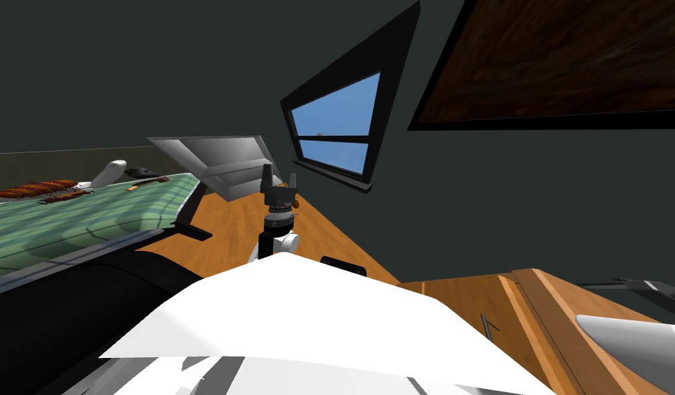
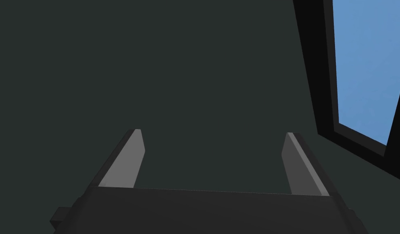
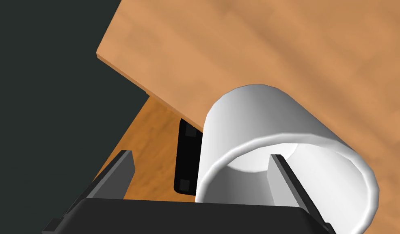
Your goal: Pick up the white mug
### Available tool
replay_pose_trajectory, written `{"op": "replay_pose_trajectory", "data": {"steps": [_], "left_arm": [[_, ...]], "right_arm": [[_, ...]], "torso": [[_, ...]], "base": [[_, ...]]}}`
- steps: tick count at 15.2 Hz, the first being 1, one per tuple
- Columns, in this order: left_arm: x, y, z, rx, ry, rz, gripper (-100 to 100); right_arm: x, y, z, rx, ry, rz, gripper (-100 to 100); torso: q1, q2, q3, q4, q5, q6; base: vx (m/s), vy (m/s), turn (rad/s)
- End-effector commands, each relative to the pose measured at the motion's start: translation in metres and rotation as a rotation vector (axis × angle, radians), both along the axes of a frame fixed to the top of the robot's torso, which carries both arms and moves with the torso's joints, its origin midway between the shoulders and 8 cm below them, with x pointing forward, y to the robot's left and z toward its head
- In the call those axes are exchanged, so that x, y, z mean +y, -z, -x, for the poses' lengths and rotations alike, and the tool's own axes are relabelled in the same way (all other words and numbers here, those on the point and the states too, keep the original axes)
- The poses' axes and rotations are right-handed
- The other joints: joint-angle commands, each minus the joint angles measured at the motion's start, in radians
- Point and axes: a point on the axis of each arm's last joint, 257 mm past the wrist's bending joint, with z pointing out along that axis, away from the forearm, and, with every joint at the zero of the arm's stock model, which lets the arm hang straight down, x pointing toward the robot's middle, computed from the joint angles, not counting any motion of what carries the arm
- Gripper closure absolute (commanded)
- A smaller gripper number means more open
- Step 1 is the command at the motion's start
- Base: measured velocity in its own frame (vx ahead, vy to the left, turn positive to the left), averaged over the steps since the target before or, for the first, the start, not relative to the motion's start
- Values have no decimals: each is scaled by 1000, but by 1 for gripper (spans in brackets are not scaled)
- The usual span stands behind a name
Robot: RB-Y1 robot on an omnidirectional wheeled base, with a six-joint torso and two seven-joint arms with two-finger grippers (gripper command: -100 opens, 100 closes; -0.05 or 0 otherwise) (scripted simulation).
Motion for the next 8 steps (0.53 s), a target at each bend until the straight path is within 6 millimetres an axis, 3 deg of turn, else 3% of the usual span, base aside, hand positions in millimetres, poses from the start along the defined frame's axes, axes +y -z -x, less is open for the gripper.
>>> {"op": "replay_pose_trajectory", "data": {"steps": [1, 5, 7, 8], "left_arm": [[0, 0, 0, 0, 0, 0, 0], [0, 0, 0, 0, 0, 0, 0], [0, 0, 0, 0, 0, 0, 0], [0, 0, 0, 0, 0, 0, 0]], "right_arm": [[0, 0, 0, 0, 0, 0, 100], [0, 0, 0, 0, 1, 0, 100], [2, -17, -2, 2, -5, 1, 100], [1, -11, -2, -1, -2, 2, 100]], "torso": [[0, 0, 0, 0, 0, 0], [0, -1, -1, 0, 0, 0], [0, -1, -1, 0, 1, -1], [1, -2, -1, 0, 1, -1]], "base": [[0, 0, 0], [-1, 0, -4], [13, 0, -40], [12, -2, -17]]}}
